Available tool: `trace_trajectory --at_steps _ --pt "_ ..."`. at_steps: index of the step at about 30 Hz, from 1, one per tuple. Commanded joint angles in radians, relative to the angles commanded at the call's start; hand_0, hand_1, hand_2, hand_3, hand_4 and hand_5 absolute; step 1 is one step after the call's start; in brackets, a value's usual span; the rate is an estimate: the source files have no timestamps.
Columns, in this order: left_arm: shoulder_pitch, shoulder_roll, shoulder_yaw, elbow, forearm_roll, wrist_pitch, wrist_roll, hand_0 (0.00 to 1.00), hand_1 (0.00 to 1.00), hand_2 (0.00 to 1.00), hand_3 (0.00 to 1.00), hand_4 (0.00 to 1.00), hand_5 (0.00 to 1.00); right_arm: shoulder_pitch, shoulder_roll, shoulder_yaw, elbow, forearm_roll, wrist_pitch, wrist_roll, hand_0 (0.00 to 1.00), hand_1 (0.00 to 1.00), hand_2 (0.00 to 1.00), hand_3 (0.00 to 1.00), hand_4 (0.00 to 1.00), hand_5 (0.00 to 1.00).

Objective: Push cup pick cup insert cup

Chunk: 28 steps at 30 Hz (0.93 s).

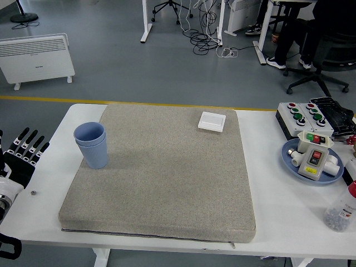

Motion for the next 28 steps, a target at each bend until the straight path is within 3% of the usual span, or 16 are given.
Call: trace_trajectory --at_steps 28 --pt "0.011 0.001 0.005 0.019 -0.010 -0.007 0.004 0.756 0.734 0.700 0.635 0.678 0.998 -0.006 0.003 -0.001 0.000 0.005 0.000 0.000 0.749 0.610 0.579 0.583 0.111 0.572"
